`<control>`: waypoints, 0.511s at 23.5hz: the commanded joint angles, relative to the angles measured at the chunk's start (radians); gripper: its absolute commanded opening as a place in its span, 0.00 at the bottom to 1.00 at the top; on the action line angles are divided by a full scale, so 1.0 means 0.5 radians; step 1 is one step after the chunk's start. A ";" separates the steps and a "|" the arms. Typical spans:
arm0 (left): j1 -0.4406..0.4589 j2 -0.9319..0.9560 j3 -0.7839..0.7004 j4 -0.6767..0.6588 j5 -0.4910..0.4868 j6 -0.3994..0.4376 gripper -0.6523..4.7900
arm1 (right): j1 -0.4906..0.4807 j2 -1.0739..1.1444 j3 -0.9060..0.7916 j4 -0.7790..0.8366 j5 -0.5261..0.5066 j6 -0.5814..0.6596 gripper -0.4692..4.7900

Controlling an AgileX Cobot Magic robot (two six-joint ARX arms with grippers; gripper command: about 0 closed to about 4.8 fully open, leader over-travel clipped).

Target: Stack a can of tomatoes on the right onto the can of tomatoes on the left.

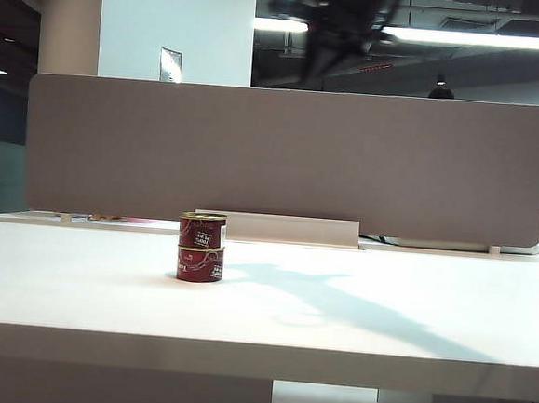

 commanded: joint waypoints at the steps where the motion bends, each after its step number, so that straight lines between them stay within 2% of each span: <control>1: 0.002 0.002 0.007 0.032 -0.031 0.008 0.11 | -0.086 -0.093 -0.065 -0.057 -0.041 0.013 0.07; 5: 0.002 0.002 0.007 0.032 -0.027 0.008 0.11 | -0.164 -0.238 -0.247 -0.026 -0.088 0.028 0.07; 12: 0.002 0.002 0.007 0.030 -0.027 0.008 0.11 | -0.301 -0.704 -0.926 0.281 -0.107 0.155 0.07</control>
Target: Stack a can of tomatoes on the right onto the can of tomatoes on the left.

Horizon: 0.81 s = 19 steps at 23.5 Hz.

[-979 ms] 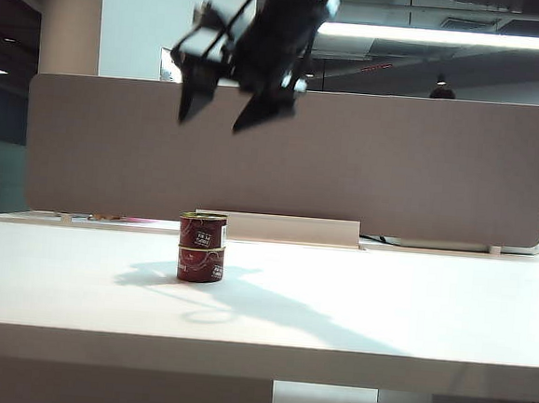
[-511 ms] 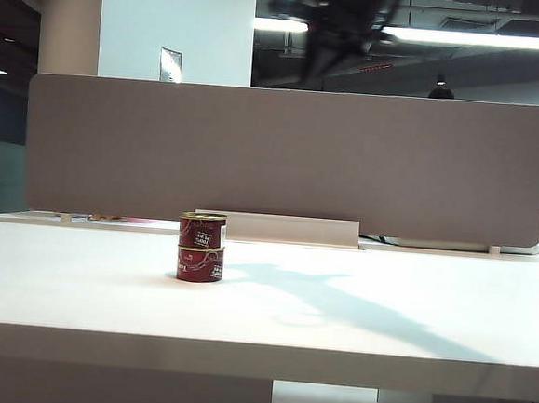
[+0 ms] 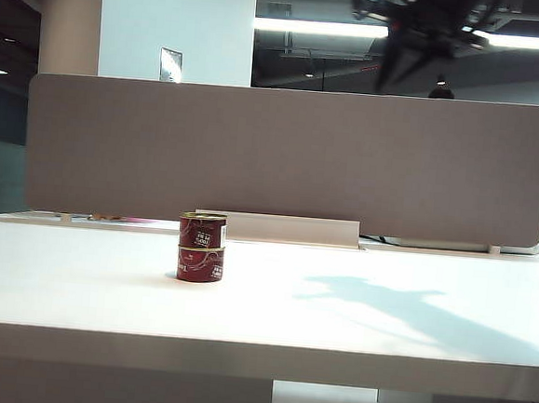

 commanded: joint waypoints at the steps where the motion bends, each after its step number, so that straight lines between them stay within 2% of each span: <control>1: 0.002 0.002 0.007 0.021 0.001 0.008 0.11 | -0.041 -0.191 -0.237 0.144 -0.002 0.064 0.07; 9: 0.002 0.002 0.007 0.020 0.002 0.008 0.11 | -0.209 -0.697 -0.892 0.334 0.059 0.132 0.07; 13: 0.002 0.002 0.007 0.019 0.002 0.008 0.11 | -0.384 -1.073 -1.337 0.517 0.093 0.279 0.07; 19: 0.002 0.002 0.007 0.018 0.002 0.008 0.11 | -0.486 -1.386 -1.678 0.622 0.100 0.326 0.07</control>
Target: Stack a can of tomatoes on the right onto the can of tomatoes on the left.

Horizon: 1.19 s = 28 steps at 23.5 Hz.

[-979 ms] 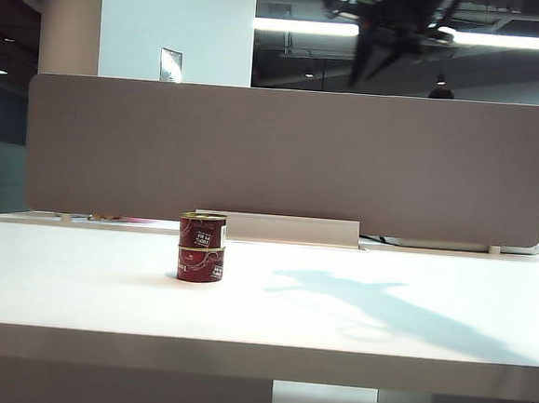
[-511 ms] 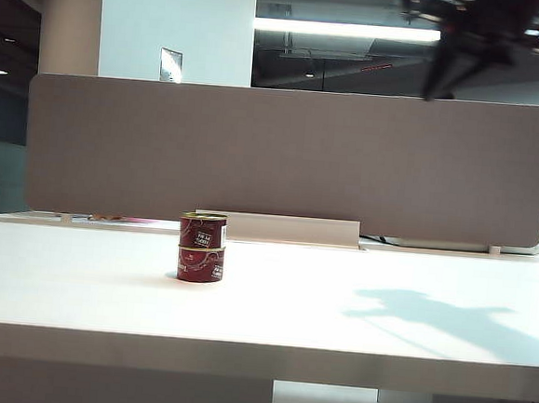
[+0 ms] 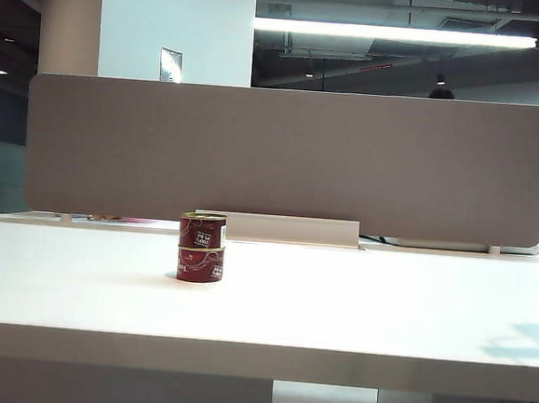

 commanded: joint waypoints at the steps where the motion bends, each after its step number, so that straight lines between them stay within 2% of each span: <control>1: 0.002 0.002 0.007 0.014 0.001 0.007 0.11 | -0.003 -0.158 -0.133 0.040 0.022 0.018 0.07; 21: 0.002 0.002 0.007 0.012 0.001 0.007 0.11 | -0.051 -1.287 -0.864 0.057 0.030 0.085 0.07; 28: 0.002 0.002 0.007 0.012 0.002 0.007 0.11 | -0.161 -1.661 -1.091 0.039 -0.214 0.074 0.07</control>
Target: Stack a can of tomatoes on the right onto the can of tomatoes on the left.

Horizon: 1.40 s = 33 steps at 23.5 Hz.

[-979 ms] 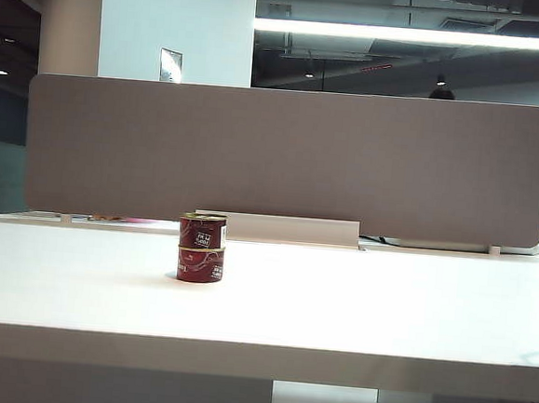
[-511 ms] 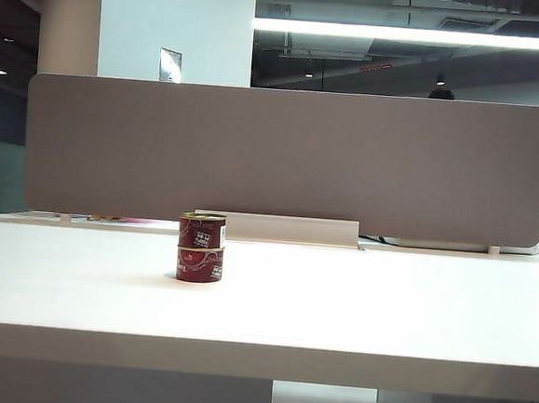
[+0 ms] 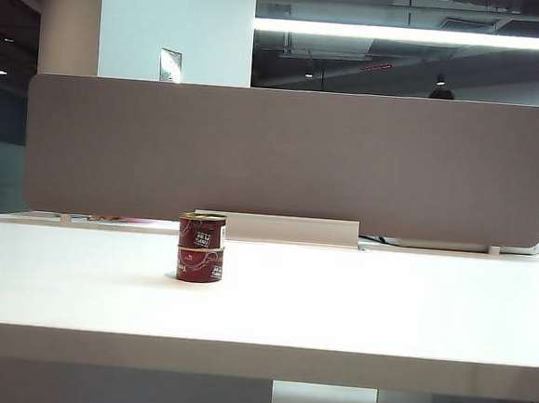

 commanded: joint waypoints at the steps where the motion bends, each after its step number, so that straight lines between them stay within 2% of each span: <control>1: 0.002 0.002 0.007 0.018 0.002 0.007 0.11 | -0.019 -0.100 -0.062 -0.021 -0.078 -0.010 0.07; 15: 0.002 0.002 0.007 0.018 0.002 0.007 0.11 | -0.017 -0.240 -0.152 -0.137 -0.078 -0.028 0.07; 21: 0.002 0.002 0.007 0.018 0.002 0.007 0.11 | -0.069 -0.240 -0.153 -0.115 -0.070 -0.106 0.07; 24: 0.002 0.002 0.007 0.018 0.002 0.007 0.11 | -0.071 -0.240 -0.182 -0.036 -0.002 -0.333 0.07; 33: 0.002 0.002 0.007 0.018 0.002 0.007 0.11 | -0.088 -0.240 -0.196 0.014 0.034 -0.333 0.07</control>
